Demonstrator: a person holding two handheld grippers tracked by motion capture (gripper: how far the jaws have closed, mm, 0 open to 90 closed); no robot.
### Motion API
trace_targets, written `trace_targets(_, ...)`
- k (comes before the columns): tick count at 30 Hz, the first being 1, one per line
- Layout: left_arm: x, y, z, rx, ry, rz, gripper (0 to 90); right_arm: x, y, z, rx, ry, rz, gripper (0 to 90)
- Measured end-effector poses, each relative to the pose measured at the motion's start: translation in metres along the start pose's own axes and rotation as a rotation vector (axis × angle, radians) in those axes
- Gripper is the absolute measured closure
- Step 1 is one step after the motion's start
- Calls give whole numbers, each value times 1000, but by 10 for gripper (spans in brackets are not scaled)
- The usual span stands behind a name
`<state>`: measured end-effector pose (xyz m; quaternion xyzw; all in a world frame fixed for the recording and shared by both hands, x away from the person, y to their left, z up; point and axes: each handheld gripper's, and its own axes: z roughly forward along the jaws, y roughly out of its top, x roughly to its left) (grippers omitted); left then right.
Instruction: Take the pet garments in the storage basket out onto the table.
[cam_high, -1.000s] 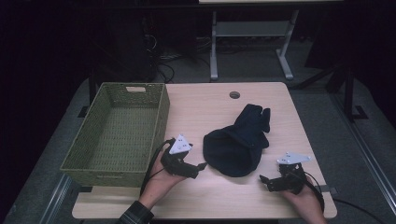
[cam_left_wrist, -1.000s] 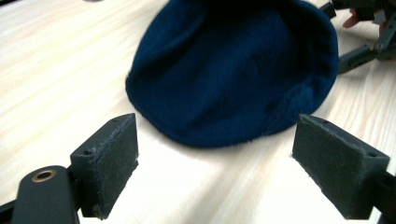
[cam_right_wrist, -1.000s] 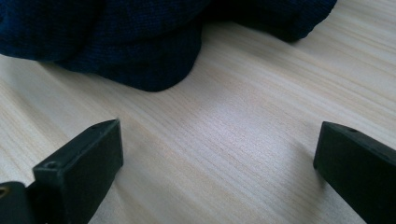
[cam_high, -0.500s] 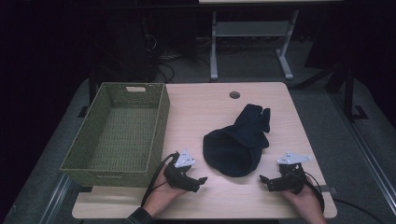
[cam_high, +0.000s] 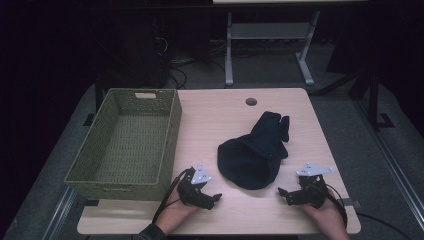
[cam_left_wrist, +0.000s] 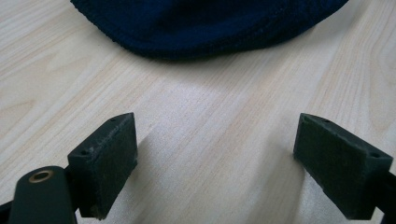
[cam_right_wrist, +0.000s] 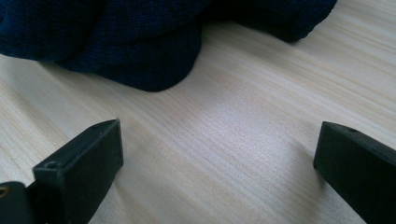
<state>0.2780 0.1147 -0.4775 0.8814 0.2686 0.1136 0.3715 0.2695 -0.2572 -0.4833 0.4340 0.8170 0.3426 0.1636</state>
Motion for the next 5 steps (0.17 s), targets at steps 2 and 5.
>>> trace_targets(2, 0, 0, 0, -1, -2, 1, 129, 0, 0, 0, 0, 0, 0, 11)
trace_targets(5, 0, -1, 0, -1, -2, 1, 129, 0, 0, 0, 0, 0, 0, 11)
